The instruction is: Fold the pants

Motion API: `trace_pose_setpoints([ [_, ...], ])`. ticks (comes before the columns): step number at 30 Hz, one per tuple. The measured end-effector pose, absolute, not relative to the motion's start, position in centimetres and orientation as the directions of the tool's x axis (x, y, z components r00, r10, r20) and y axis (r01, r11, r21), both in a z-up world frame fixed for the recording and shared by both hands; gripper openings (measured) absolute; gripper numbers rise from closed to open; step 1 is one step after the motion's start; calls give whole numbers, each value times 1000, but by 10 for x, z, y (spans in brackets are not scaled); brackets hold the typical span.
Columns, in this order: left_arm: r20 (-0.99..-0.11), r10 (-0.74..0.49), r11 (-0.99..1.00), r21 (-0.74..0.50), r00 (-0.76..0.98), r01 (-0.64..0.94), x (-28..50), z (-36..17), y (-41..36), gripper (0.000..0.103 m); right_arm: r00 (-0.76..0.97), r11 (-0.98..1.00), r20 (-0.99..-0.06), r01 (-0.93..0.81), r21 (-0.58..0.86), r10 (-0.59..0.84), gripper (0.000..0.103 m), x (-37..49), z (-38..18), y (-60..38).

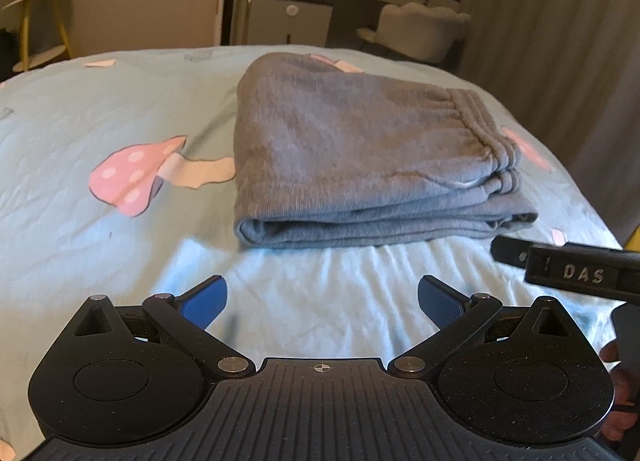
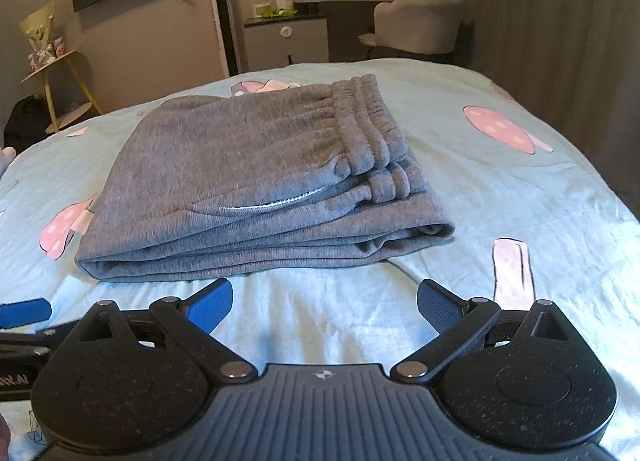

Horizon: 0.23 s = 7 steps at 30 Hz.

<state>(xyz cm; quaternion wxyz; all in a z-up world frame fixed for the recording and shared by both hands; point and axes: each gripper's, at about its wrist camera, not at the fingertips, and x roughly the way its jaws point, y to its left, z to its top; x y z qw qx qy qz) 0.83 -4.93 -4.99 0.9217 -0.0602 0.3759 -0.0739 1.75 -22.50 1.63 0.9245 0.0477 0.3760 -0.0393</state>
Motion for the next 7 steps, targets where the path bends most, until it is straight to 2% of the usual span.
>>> trace_pose_setpoints([
  [7, -711, -141, 988, -141, 689, 57, 8, -51, -49, 103, 732, 994, -679, 104, 34, -53, 99, 10, 23, -221],
])
